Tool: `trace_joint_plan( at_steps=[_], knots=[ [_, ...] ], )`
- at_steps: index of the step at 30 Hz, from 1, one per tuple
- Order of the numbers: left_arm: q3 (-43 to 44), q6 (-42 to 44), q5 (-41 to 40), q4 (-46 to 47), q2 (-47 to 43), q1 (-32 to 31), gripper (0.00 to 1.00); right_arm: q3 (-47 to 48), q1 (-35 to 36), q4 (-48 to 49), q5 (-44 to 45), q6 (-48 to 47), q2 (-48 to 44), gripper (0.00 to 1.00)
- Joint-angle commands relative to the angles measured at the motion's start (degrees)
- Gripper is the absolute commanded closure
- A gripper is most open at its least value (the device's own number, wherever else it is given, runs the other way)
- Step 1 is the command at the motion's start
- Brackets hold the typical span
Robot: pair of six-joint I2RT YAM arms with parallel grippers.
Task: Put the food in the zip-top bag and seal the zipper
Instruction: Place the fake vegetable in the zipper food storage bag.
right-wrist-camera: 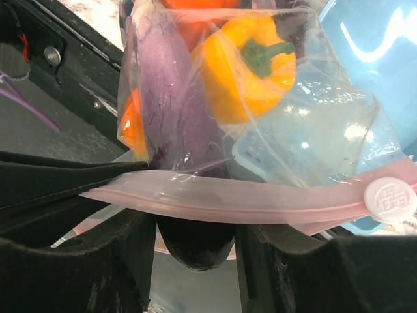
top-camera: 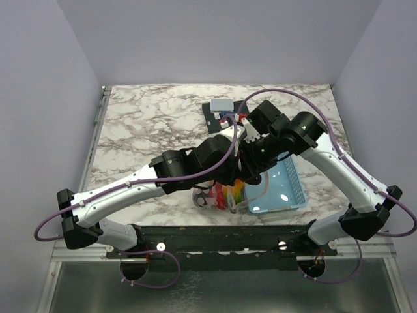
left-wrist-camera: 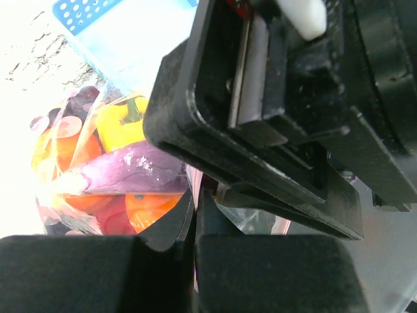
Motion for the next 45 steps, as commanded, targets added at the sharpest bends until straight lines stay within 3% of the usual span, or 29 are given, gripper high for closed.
trace_joint_plan(
  at_steps=[1, 11, 18, 34, 45],
  knots=[
    [1.32, -0.56, -2.35, 2.09, -0.57, -0.38, 1.0, -3.02, 1.11, 1.66, -4.95, -0.3, -2.95, 0.92],
    [1.93, -0.59, -1.87, 2.27, 0.26, -0.46, 1.0, -11.21, 3.01, 10.89, -9.87, 2.0, -4.26, 0.9],
    [1.59, -0.89, -1.6, 2.31, 0.43, -0.52, 1.0, -13.79, 4.01, 15.42, -7.48, 4.6, -3.92, 0.88],
    [0.37, -1.56, -3.11, 2.65, -0.6, -0.74, 1.0, -14.15, 4.45, 19.37, 1.43, 8.88, -8.07, 0.45],
    [0.6, -4.59, -6.46, 3.18, -0.63, -0.74, 1.0, -22.19, 4.45, 25.35, 3.38, 12.93, -16.26, 0.32]
  ],
)
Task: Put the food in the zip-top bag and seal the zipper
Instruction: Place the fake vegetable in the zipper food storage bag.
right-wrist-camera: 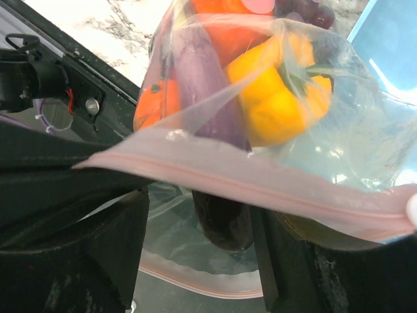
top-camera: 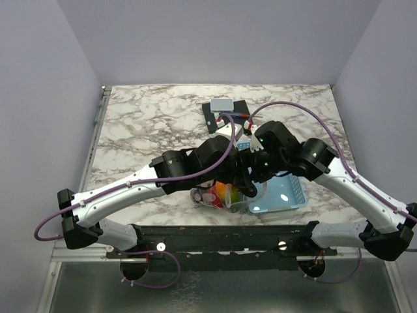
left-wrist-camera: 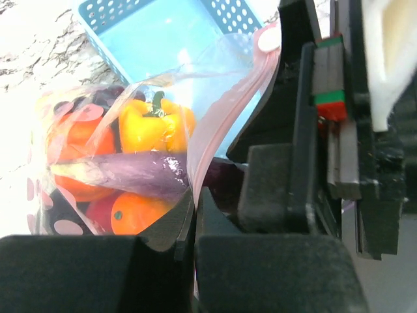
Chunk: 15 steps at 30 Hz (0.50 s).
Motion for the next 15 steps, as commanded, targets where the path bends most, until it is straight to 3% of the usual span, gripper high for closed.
trace_joint_plan(
  at_steps=[1, 15],
  knots=[
    [0.71, -2.01, -2.55, 4.47, -0.75, -0.39, 1.0, -2.97, 0.94, 6.21, 1.73, 2.72, -4.19, 0.32],
    [1.26, -4.22, -3.64, 5.72, -0.8, -0.38, 1.0, -11.53, 2.17, 8.93, 7.32, 6.89, -13.76, 0.32]
  ],
)
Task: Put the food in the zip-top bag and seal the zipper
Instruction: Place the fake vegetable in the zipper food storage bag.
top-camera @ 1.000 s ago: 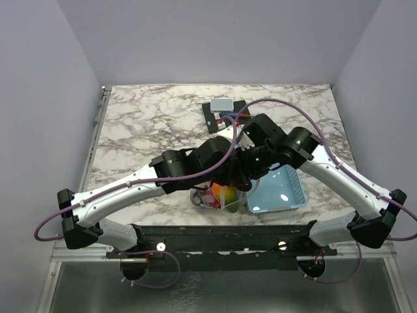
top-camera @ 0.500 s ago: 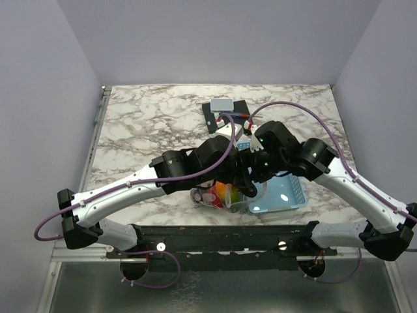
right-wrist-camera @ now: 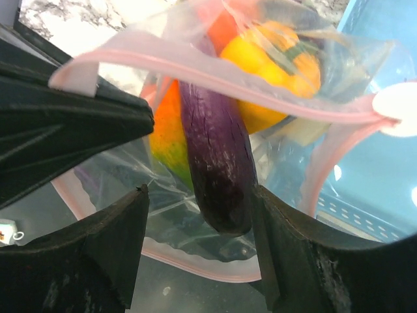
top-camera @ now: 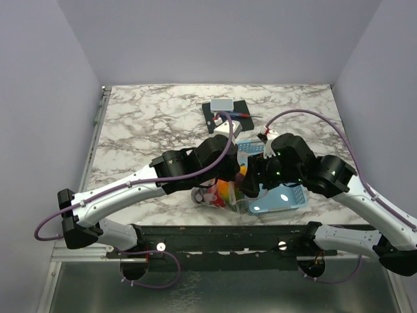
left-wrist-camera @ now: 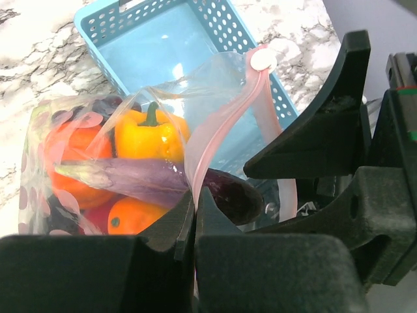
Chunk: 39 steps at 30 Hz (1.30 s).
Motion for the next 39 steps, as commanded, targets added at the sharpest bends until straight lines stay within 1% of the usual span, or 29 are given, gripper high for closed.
trace_joint_plan(
  at_steps=[1, 6, 12, 18, 24, 28, 30, 31, 34, 35, 39],
  knots=[
    [1.25, -1.56, -1.48, 3.19, -0.73, -0.32, 1.0, -2.62, 1.11, 2.06, 2.94, 2.29, -3.08, 0.32],
    [1.11, -1.73, -1.57, 3.46, -0.37, -0.32, 1.0, -3.81, 1.36, 1.18, 5.64, 3.32, -5.65, 0.33],
    [1.22, -2.0, -1.63, 3.74, -0.26, -0.26, 1.0, -7.02, 1.6, 0.91, 6.87, 3.75, -6.32, 0.35],
    [1.43, -2.21, -1.19, 3.83, -0.22, -0.32, 1.0, -7.67, 2.21, 0.76, 8.43, 3.25, -5.21, 0.41],
    [1.44, -2.24, -0.31, 3.84, -0.18, -0.32, 1.0, -7.85, 2.69, 4.06, 7.51, 2.64, -2.9, 0.47],
    [1.42, -2.22, 0.39, 3.84, -0.39, -0.32, 1.0, -7.57, 2.91, 6.1, 7.47, 1.84, -0.94, 0.56],
    [1.44, -2.11, 0.85, 3.82, -0.52, -0.32, 1.0, -7.44, 2.98, 6.82, 7.33, 1.54, -0.14, 0.63],
    [1.44, -2.09, 1.17, 3.79, -0.54, -0.32, 1.0, -7.22, 3.0, 7.03, 7.35, 1.4, 0.23, 0.68],
    [1.31, -1.87, 2.08, 3.9, -0.53, -0.32, 1.0, -6.36, 3.01, 7.47, 7.71, 0.98, 1.33, 0.87],
    [1.35, -1.79, 2.38, 3.92, -0.53, -0.31, 1.0, -6.02, 3.01, 7.68, 7.8, 0.84, 1.55, 0.91],
    [1.17, -1.1, 3.65, 4.0, -0.31, -0.31, 1.0, -4.07, 3.01, 7.86, 8.59, 0.27, 2.45, 0.99]
  ],
)
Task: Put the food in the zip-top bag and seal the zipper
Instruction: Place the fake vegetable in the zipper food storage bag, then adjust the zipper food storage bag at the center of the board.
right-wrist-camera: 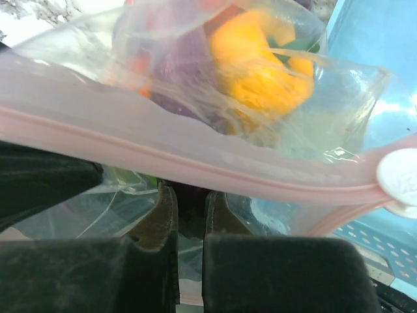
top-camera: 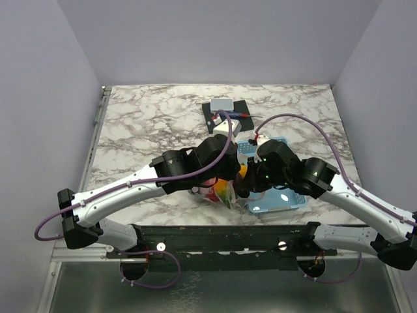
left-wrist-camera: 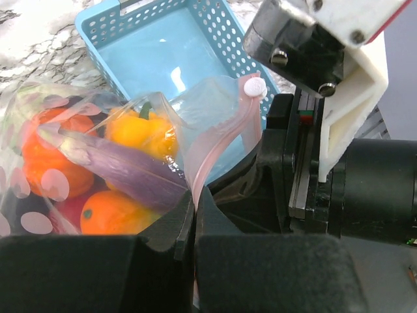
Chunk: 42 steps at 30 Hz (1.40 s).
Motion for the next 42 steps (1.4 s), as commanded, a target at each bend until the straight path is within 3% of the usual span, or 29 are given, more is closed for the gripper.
trace_joint_plan(
  at_steps=[1, 7, 13, 17, 30, 42],
  knots=[
    [1.18, 0.57, 3.92, 3.16, -0.24, -0.39, 1.0, 3.55, 0.17, 2.72, 2.9, -1.34, 1.42, 0.99],
    [0.74, 0.72, 4.42, 3.14, -0.4, -0.47, 1.0, 5.74, 0.17, 1.9, 5.16, -1.23, 4.1, 0.99],
    [0.03, -0.38, 1.18, 3.12, -2.4, -0.48, 1.0, 8.46, 0.17, -0.29, 6.76, -0.71, 2.73, 0.73],
    [-0.27, -1.16, -1.12, 3.25, -3.45, -0.37, 1.0, 11.55, 0.21, -3.22, 7.29, -0.55, 1.51, 0.65],
    [-0.68, -2.96, -4.13, 4.28, -4.66, -0.39, 1.0, 12.4, 0.17, -6.38, 7.35, 2.65, -2.31, 0.58],
    [-1.16, -4.13, -5.44, 4.66, -6.08, -0.39, 1.0, 9.98, 0.17, -11.14, 14.32, 7.59, -8.35, 0.48]
  ],
)
